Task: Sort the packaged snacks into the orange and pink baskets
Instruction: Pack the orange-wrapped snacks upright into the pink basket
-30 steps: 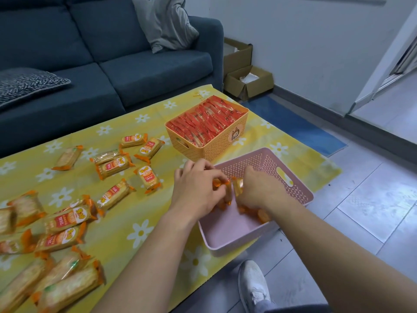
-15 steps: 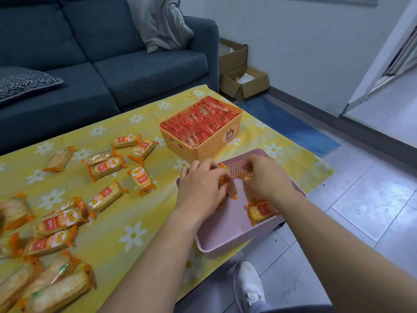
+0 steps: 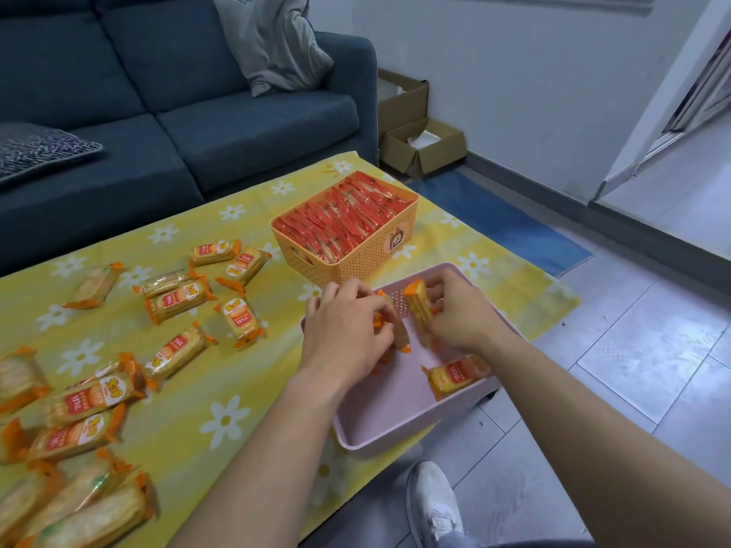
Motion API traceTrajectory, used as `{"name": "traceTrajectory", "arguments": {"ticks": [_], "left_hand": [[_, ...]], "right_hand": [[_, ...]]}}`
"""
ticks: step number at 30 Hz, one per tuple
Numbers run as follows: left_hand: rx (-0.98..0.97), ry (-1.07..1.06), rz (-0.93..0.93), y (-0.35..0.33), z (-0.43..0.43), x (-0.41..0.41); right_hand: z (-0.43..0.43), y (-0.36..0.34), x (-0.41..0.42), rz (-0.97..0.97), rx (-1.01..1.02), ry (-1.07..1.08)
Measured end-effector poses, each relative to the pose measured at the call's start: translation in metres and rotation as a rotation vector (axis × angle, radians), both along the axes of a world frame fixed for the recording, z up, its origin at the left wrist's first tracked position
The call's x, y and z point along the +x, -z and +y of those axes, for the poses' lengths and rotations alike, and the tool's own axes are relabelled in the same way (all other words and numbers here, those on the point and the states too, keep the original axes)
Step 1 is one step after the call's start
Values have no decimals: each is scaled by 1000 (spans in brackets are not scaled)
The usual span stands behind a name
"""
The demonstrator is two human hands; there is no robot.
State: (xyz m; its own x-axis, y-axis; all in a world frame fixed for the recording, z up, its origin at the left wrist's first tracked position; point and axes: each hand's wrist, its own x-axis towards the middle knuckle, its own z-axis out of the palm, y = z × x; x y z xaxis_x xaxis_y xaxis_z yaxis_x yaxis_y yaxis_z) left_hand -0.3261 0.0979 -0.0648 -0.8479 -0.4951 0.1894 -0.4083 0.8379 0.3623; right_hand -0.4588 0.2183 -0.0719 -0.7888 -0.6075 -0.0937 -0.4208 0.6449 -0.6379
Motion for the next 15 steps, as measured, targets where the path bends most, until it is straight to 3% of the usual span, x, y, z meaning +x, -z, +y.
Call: {"name": "traceTrajectory", "arguments": {"ticks": [9,12,15], "left_hand": [[-71,133,-5,-2,9,-5],[-129,161,-112,1,12,-7],[-115,141,-118,0,13,-8]], "right_hand": [[-7,1,9,26,25,-108],[4,-10,-2,91,147,-104],[20,-19,-7,165,405,-231]]}}
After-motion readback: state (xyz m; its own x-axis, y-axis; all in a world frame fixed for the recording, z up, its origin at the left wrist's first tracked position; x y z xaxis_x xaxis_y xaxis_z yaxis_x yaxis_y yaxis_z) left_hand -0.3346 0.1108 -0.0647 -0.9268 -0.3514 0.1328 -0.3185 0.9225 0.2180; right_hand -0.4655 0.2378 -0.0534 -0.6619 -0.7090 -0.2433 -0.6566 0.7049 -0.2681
